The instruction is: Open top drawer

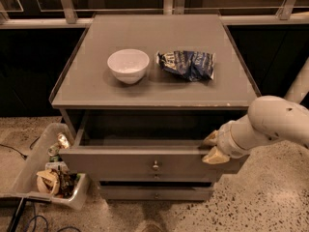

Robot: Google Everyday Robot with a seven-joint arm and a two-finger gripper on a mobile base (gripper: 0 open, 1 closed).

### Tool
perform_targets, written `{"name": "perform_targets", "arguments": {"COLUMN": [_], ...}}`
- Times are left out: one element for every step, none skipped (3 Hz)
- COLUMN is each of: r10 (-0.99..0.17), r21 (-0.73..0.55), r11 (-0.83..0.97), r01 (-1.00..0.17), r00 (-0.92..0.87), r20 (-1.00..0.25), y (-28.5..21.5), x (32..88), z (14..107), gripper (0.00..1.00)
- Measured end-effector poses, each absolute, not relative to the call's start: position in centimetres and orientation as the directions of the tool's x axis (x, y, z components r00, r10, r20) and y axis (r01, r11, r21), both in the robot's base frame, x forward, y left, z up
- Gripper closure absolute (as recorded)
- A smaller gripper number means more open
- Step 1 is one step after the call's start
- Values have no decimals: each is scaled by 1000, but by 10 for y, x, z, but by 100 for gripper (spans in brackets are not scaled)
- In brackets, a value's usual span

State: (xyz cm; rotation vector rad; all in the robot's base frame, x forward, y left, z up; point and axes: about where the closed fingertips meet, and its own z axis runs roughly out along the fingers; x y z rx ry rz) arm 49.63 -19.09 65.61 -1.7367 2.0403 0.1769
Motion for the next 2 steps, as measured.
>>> {"name": "perform_targets", "arguments": {"r10": [-903, -900], "r21": [-190, -217], "r11": [201, 203], "r01": [-961, -955], "r00": [-107, -95], "r20": [-416, -427], "y": [-193, -190], "x": [492, 481], "z": [657, 668], "gripper": [100, 100]}}
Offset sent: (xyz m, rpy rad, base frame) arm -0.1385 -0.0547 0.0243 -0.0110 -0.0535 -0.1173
